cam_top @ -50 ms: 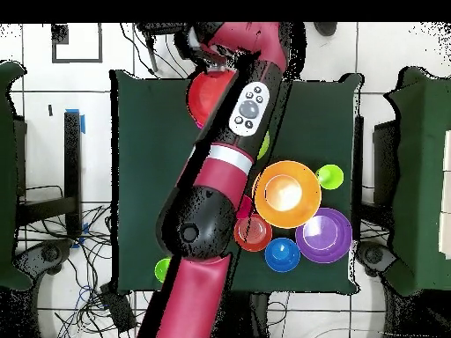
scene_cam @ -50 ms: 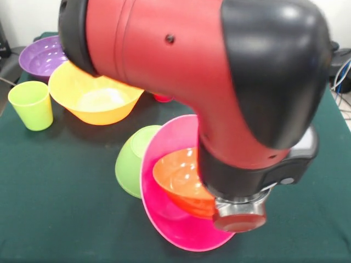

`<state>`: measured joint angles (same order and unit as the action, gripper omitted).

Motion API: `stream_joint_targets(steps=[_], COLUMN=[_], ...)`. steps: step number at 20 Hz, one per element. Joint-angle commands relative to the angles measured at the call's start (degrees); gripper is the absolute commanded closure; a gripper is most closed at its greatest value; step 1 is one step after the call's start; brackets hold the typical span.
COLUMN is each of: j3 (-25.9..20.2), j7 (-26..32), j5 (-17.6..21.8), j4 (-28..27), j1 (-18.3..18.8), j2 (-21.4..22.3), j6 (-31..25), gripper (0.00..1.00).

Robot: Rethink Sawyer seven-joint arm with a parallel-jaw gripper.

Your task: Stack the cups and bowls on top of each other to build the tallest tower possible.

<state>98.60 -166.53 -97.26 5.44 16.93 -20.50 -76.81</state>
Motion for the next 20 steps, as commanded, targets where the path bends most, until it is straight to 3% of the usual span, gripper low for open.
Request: stream_joint_targets(steps=[1,13,20], j3=[0.3,-0.4,-3.3], j7=[-2.1,-2.1,-0.7], j5=[5.2,6.1,9.6], j4=[1.6,1.9,4.1], j1=[-3.2,-3.3,-4.0], j2=[2.6,1.8,1.6], j6=[-5.6,-3.0,-2.5], gripper=[1.00,1.00,1.00])
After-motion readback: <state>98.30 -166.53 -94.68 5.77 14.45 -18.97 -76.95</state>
